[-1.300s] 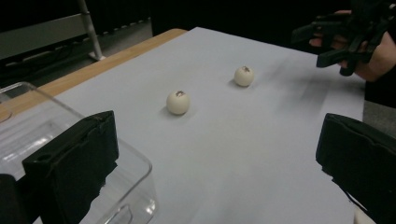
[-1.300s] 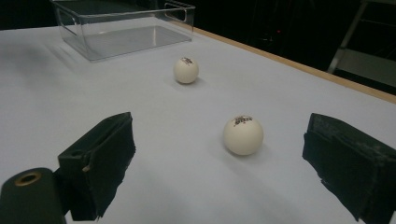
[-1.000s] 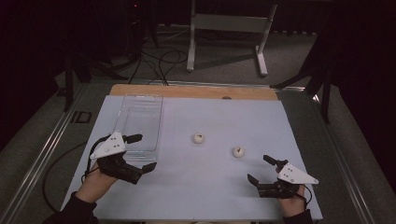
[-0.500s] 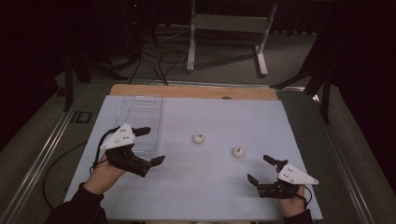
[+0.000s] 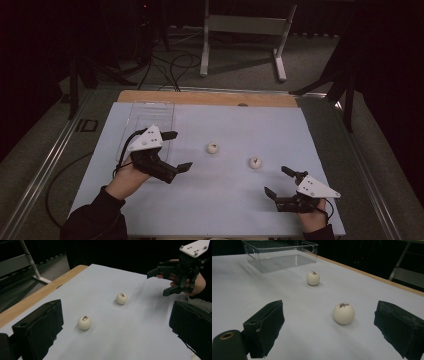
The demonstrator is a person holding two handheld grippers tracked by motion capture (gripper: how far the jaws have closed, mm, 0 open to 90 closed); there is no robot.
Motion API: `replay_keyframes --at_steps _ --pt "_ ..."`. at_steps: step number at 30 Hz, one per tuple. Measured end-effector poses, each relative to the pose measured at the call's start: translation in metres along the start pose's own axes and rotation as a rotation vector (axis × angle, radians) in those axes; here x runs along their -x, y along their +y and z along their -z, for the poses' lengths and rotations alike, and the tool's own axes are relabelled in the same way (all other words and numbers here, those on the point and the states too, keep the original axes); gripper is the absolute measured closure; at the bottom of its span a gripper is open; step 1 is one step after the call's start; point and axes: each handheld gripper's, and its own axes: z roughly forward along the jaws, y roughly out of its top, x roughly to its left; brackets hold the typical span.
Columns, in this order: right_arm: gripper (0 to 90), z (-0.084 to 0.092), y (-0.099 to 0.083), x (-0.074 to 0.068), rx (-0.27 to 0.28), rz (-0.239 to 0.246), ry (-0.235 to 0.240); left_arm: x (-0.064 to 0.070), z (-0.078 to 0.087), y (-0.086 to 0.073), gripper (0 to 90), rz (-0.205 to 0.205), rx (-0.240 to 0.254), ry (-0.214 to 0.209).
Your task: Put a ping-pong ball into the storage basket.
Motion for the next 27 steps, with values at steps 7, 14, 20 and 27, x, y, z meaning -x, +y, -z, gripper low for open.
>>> replay_keyframes --at_steps 7,14,20,27 --pt "9.0 -0.001 0.0 0.0 -0.005 0.0 0.016 -0.003 -0.017 0.008 0.4 -0.01 -0.017 -0.017" --pt "9.0 0.0 0.0 0.0 0.005 0.004 0.022 -0.005 -0.033 0.016 0.4 -0.017 -0.022 -0.03" --pt "9.0 0.0 -0.001 0.0 0.0 0.004 0.022 -0.008 -0.045 0.022 0.4 -0.019 -0.027 -0.042" --pt "9.0 -0.001 -0.001 0.0 -0.001 0.004 0.026 -0.01 -0.059 0.025 0.4 -0.006 -0.036 -0.045"
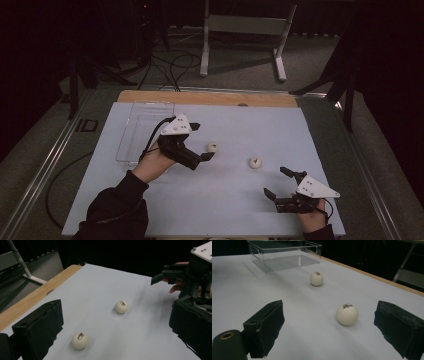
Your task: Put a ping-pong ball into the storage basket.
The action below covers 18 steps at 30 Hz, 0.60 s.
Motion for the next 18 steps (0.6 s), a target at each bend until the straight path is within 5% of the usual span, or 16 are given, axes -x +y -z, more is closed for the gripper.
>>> replay_keyframes --at_steps 8,18 --pt "9.0 0.0 0.0 0.001 0.002 -0.006 0.001 0.003 -0.019 0.001 0.4 0.025 -0.024 -0.019" --pt "9.0 0.0 0.0 0.0 0.002 -0.007 0.011 0.001 -0.049 -0.004 0.4 0.07 -0.093 0.026"
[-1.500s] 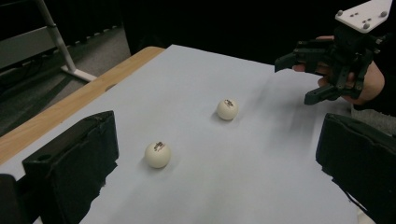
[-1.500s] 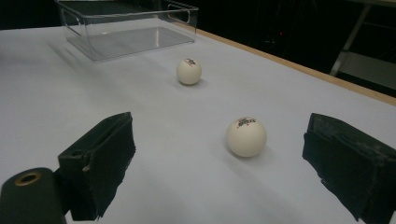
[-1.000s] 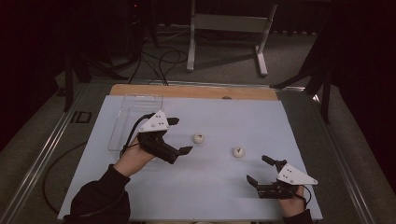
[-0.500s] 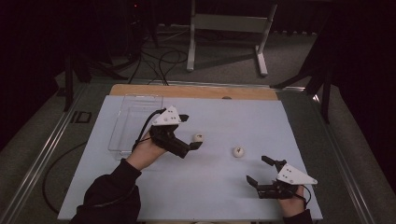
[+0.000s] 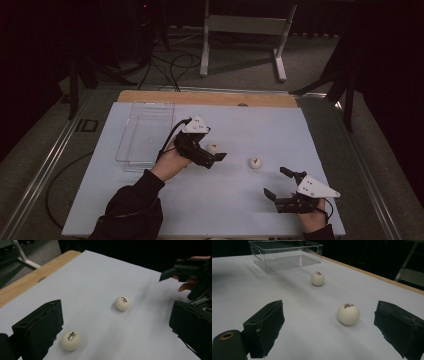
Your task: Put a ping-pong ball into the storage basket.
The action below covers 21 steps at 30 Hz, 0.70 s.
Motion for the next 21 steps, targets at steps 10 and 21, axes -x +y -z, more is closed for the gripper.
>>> replay_keyframes --at_steps 10,21 --pt "9.1 -0.001 0.0 0.0 -0.002 0.001 0.01 -0.009 -0.026 -0.012 0.4 0.041 -0.041 0.013" --pt "9.1 -0.001 0.0 0.0 -0.003 0.003 0.015 -0.023 -0.043 -0.026 0.4 0.104 -0.11 0.059"
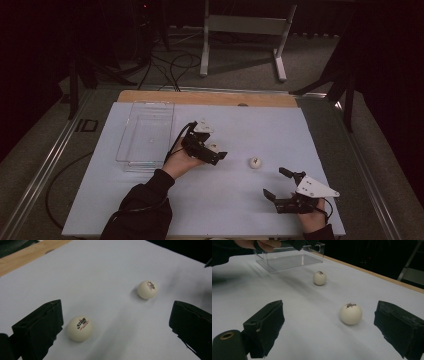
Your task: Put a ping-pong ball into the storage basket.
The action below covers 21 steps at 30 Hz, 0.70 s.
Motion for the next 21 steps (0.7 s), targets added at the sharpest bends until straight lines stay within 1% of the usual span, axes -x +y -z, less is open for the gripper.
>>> replay_keyframes --at_steps 2,4,5,7,17,21 --pt "9.0 0.0 0.0 0.0 0.001 -0.002 0.0 -0.002 -0.004 -0.002 0.4 0.011 -0.01 0.006" --pt "9.0 0.0 0.0 0.0 0.001 -0.004 0.0 -0.003 -0.006 -0.003 0.4 0.011 -0.024 0.012" --pt "9.0 0.0 0.0 0.0 0.001 -0.004 0.0 -0.005 -0.007 -0.004 0.4 0.022 -0.026 0.011" --pt "9.1 0.0 0.0 0.0 0.0 -0.006 0.001 -0.006 -0.01 -0.005 0.4 0.031 -0.036 0.016" --pt "9.1 0.0 0.0 0.0 -0.003 -0.005 0.007 -0.015 -0.026 -0.012 0.5 0.049 -0.093 0.053" --pt "9.1 -0.001 -0.001 0.0 -0.005 -0.004 0.01 -0.017 -0.034 -0.015 2.0 0.069 -0.113 0.066"
